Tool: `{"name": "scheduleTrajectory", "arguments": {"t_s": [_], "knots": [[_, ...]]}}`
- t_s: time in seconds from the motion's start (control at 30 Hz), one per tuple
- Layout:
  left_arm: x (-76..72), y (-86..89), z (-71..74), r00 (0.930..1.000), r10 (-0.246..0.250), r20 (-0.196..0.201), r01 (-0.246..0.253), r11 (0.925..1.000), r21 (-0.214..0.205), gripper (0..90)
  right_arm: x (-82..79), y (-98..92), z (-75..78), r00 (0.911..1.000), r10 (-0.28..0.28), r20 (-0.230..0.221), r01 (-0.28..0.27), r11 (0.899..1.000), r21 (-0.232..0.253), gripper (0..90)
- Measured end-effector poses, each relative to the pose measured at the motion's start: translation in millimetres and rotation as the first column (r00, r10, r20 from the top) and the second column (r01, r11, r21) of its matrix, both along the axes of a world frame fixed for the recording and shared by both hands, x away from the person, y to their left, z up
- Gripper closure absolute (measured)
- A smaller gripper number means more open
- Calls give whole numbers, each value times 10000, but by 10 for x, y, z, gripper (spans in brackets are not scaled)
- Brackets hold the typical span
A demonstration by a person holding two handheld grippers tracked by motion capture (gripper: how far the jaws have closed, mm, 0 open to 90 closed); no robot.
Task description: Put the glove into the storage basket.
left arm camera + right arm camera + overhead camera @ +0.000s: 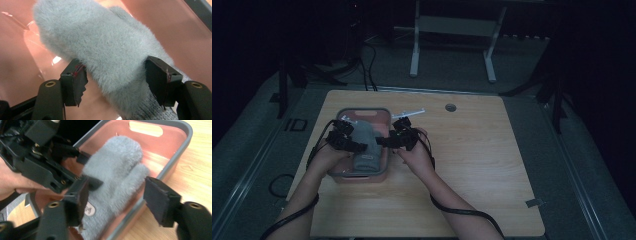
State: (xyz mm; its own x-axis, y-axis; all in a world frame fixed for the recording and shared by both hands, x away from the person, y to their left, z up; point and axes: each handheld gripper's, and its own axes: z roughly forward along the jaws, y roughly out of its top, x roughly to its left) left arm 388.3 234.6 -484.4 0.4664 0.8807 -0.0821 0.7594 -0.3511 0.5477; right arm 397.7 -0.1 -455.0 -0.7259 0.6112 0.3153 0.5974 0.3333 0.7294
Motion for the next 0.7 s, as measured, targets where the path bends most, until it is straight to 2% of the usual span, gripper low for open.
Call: {"name": "scheduleTrajectory", "arguments": {"t_s": [0.13, 0.27, 0.33, 0.43, 0.5, 0.7], "knots": [[-91, 74, 53, 9993, 180, 320, -177, 9998, -125, 340, -16, -67, 15, 9998, 203, -25, -203, 9997, -95, 271], [-224, 145, 152, 9958, 179, 895, -125, 9981, -602, 340, -27, -158, 20, 9990, 450, -10, -450, 9990, -15, 191], [-294, 151, 190, 9929, 80, 1188, 11, 9970, -770, 330, -46, -209, 22, 9985, 513, 212, -511, 9987, -86, 178], [-384, 136, 222, 9868, -71, 1616, 255, 9934, -1122, 299, -61, -286, 28, 9980, 528, 354, -529, 9986, 28, 154], [-434, 113, 234, 9827, -160, 1844, 416, 9898, -1362, 299, -71, -329, 29, 9971, 491, 585, -487, 9988, -87, 151], [-577, -19, 255, 9666, -384, 2535, 778, 9860, -1474, 289, -117, -477, 36, 9947, 393, 945, -377, 9991, -193, 149]]}}
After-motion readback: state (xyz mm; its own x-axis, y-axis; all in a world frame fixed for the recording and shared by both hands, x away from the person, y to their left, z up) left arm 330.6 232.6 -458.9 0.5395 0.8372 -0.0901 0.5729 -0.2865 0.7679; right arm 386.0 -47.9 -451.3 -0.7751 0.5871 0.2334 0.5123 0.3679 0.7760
